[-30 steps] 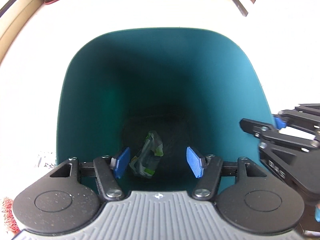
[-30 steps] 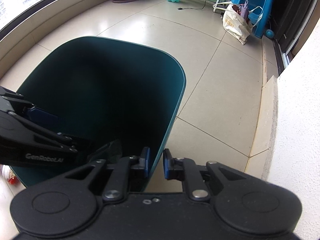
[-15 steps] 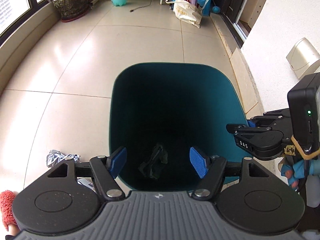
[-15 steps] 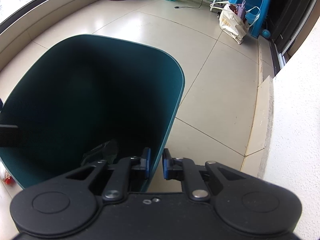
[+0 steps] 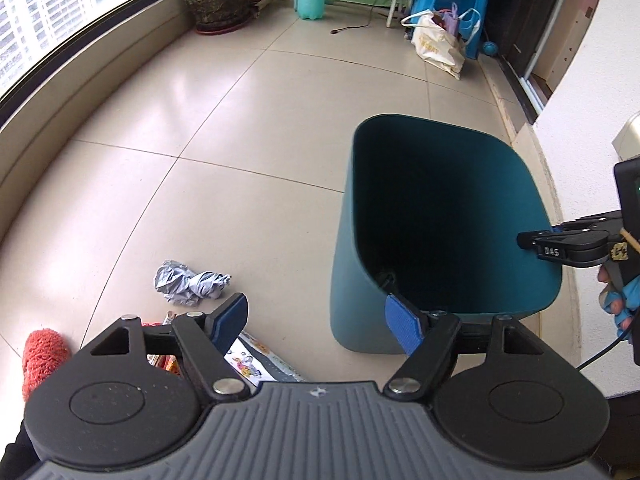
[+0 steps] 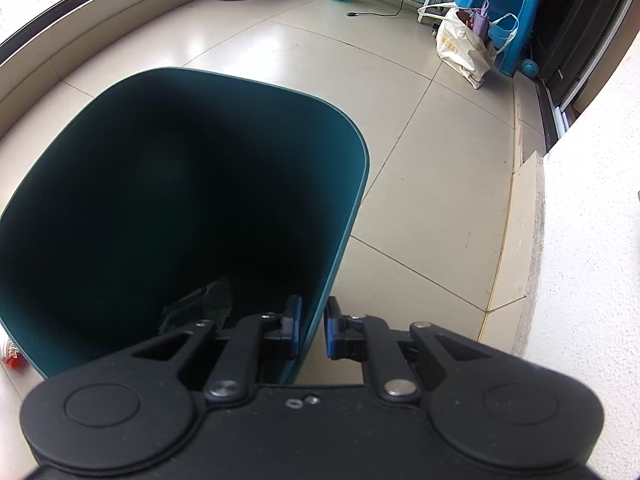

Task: Collect trash
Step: 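Move the left tool back down to the trash pile, then grasp the white-purple blueberry snack bag with the left tool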

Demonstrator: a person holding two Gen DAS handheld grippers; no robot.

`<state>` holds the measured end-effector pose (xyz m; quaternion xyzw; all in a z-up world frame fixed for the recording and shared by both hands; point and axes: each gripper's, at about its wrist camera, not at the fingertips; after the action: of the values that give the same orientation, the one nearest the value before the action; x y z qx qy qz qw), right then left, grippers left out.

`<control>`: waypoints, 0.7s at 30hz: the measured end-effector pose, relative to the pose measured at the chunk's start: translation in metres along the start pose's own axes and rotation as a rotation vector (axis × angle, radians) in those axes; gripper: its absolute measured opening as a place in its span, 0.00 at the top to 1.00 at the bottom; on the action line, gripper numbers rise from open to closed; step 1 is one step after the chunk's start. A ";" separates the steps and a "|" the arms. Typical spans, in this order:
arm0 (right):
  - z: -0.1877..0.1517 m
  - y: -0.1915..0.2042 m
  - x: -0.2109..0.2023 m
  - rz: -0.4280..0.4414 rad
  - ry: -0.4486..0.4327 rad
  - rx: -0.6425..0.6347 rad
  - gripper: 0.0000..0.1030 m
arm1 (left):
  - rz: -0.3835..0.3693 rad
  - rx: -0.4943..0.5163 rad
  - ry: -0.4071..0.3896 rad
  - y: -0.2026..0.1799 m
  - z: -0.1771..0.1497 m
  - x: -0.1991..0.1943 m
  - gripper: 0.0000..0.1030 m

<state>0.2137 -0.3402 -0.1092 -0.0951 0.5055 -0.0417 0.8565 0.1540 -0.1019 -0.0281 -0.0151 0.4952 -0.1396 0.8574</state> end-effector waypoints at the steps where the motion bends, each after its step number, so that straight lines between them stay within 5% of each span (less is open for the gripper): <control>1: 0.000 0.000 0.000 0.000 0.000 0.000 0.90 | 0.007 -0.006 -0.004 0.005 -0.003 0.003 0.27; 8: -0.001 -0.003 0.000 0.013 -0.002 0.011 0.89 | 0.037 -0.092 0.068 0.046 -0.027 0.047 0.27; 14: -0.001 -0.006 0.000 0.021 -0.002 0.013 0.89 | 0.100 -0.208 0.214 0.086 -0.050 0.124 0.27; 21: -0.003 -0.008 -0.001 0.029 -0.009 0.013 0.88 | 0.145 -0.315 0.290 0.110 -0.067 0.185 0.27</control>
<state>0.2110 -0.3480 -0.1085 -0.0823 0.5027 -0.0323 0.8599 0.2090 -0.0357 -0.2364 -0.0927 0.6286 0.0008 0.7722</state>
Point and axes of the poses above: each gripper's, at about its wrist camera, not at the fingertips, and x roughly the way its jaws point, y to its left, z to its top, and after that the axes turned 7 degrees about -z, right-handed
